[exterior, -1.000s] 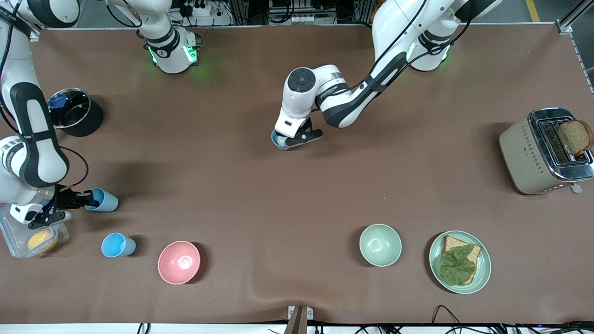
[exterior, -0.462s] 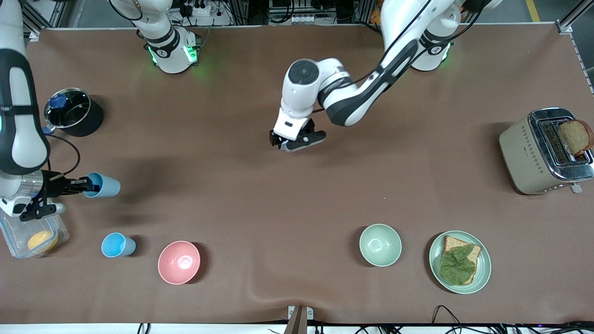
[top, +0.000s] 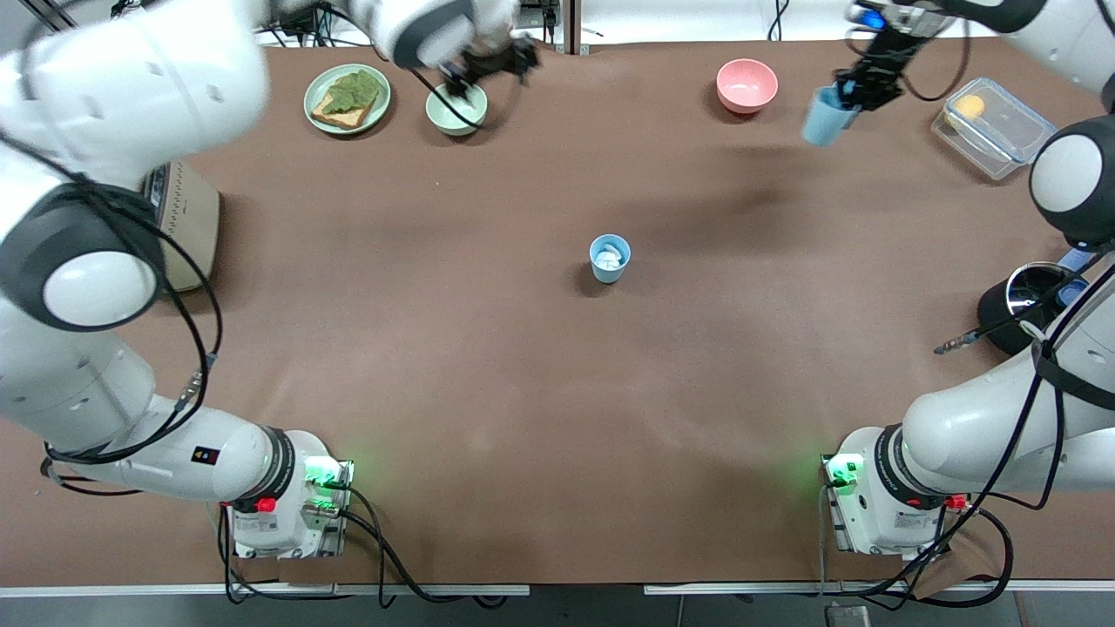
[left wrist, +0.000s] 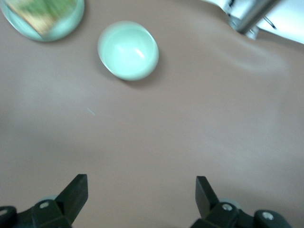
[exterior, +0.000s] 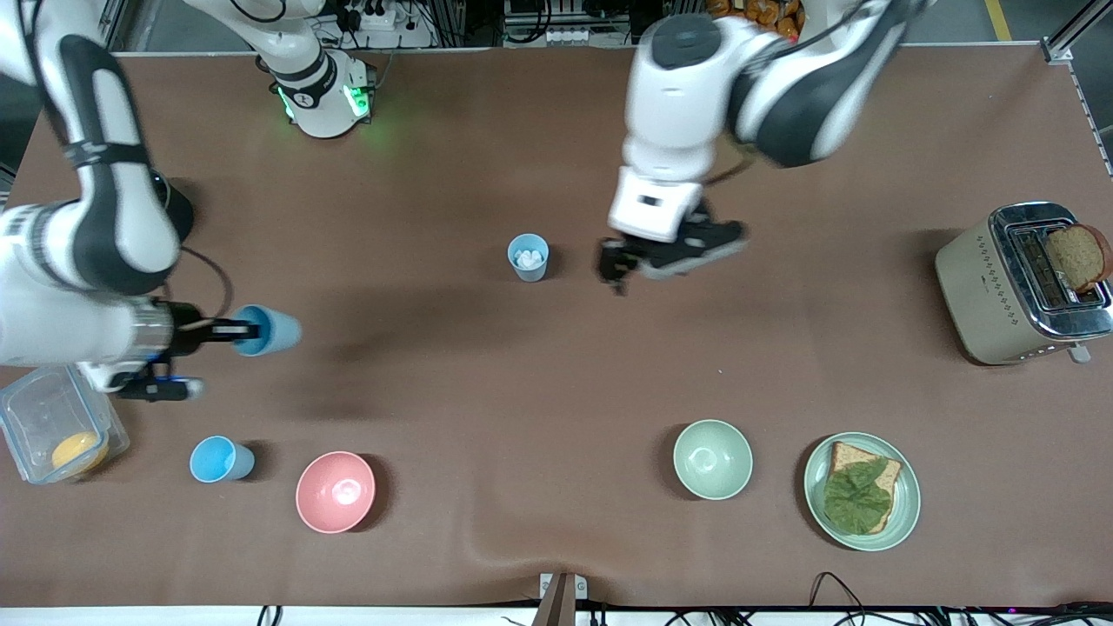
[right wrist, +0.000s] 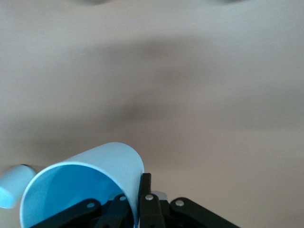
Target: Stack blue cups with both arms
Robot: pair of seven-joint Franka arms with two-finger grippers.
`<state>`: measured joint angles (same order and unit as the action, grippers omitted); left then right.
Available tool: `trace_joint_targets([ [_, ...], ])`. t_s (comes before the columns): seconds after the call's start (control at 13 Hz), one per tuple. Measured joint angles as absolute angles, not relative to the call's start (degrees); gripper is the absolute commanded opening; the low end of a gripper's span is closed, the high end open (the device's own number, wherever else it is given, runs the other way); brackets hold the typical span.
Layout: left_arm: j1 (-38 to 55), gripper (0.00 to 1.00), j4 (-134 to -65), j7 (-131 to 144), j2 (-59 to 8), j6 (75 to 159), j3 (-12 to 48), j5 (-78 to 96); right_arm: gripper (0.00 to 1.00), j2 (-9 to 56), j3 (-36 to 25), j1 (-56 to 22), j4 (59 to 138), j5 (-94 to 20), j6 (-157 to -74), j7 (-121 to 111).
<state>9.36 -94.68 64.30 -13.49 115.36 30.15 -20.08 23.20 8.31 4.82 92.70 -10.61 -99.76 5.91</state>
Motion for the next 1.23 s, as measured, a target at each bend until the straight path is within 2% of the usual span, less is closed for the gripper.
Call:
trace_joint_targets([
  [0.38,-3.9,1.0,-83.9,40.0,-12.0,99.9,29.9,-11.7,0.0,22.8,26.3,4.1,94.3,-8.5,-100.7,36.3],
  [0.54,-9.6,1.0,-81.3,32.0,-10.7,97.1,29.9,-8.3,0.0,22.8,34.5,3.8,98.0,-2.3,-105.4,49.1],
  [0.69,-12.0,1.0,-80.8,24.5,-8.2,95.1,28.9,-6.5,0.0,22.8,40.2,3.2,103.0,0.6,-111.9,58.7],
  [0.92,-7.6,1.0,-80.9,18.5,-4.9,90.2,20.2,-2.5,0.0,22.8,42.6,1.4,106.3,1.2,-114.9,64.7],
  [1.23,3.3,1.0,-80.9,12.0,-3.2,88.3,6.8,-2.2,0.0,22.9,42.6,-0.6,110.8,2.5,-121.2,68.6],
])
